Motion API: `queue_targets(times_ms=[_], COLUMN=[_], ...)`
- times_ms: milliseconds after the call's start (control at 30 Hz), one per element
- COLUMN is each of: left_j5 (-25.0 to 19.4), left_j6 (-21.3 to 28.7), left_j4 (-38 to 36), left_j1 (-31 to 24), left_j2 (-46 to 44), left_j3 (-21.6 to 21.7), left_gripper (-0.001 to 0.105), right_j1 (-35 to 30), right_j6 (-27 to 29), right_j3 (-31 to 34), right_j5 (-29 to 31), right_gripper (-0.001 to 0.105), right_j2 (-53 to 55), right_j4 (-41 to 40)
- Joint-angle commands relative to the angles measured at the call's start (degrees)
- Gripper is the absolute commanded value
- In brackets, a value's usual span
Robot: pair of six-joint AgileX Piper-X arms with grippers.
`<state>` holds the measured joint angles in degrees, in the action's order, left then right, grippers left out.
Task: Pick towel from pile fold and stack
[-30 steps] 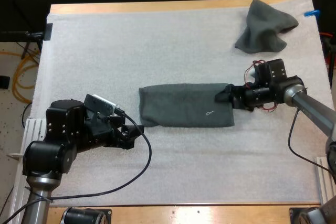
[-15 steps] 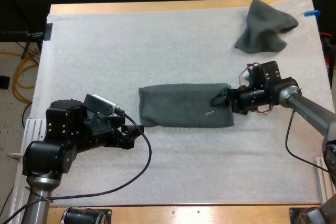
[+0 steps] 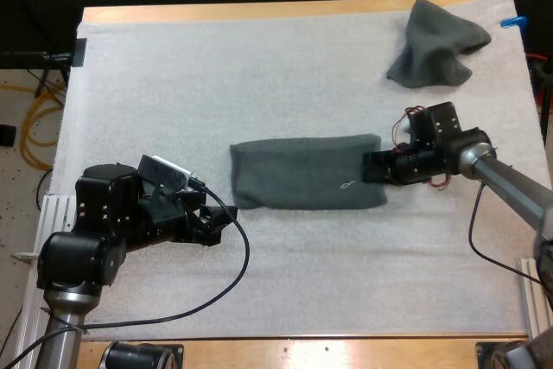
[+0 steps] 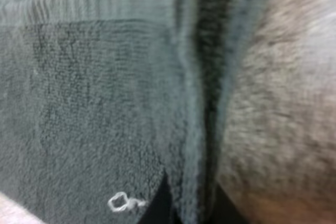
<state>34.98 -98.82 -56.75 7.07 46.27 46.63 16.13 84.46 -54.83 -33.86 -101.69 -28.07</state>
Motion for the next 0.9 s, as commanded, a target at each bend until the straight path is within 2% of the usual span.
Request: queue_targets(times_ms=[0,200,367,467,567,667,867], left_j5=[-0.13,-0.56,-0.56,-0.56,-0.56,-0.56,-0.56], left_j6=[-0.3,-0.3,-0.3,-0.3,-0.3,-0.3,-0.3], left_j4=[0.09,0.09,0.09,0.09,0.09,0.09,0.09], left_j1=[0.04,0.04,0.04,0.04,0.04,0.04,0.04], left_j2=[0.01,0.01,0.01,0.01,0.01,0.01,0.01], left_j3=[0.23,0.23,0.23,0.23,0.23,0.23,0.23], left_gripper=[0.063,0.063,0.063,0.063,0.063,0.063,0.063], right_j1=[0.08,0.08,0.08,0.08,0.13,1.21,5.61], right_j6=[2.09,9.91,17.98,19.5,17.67,12.49,4.69], right_j3=[-0.38,-0.38,-0.38,-0.38,-1.23,-2.74,-3.21], right_j5=[4.12,18.8,35.33,41.21,40.4,33.2,24.52], right_gripper=[0.0,0.0,0.0,0.0,0.0,0.0,0.0], right_j2=[2.37,7.98,12.27,13.97,14.5,14.49,13.9], right_j4=[-2.36,-10.73,-17.67,-18.94,-19.5,-19.28,-15.04])
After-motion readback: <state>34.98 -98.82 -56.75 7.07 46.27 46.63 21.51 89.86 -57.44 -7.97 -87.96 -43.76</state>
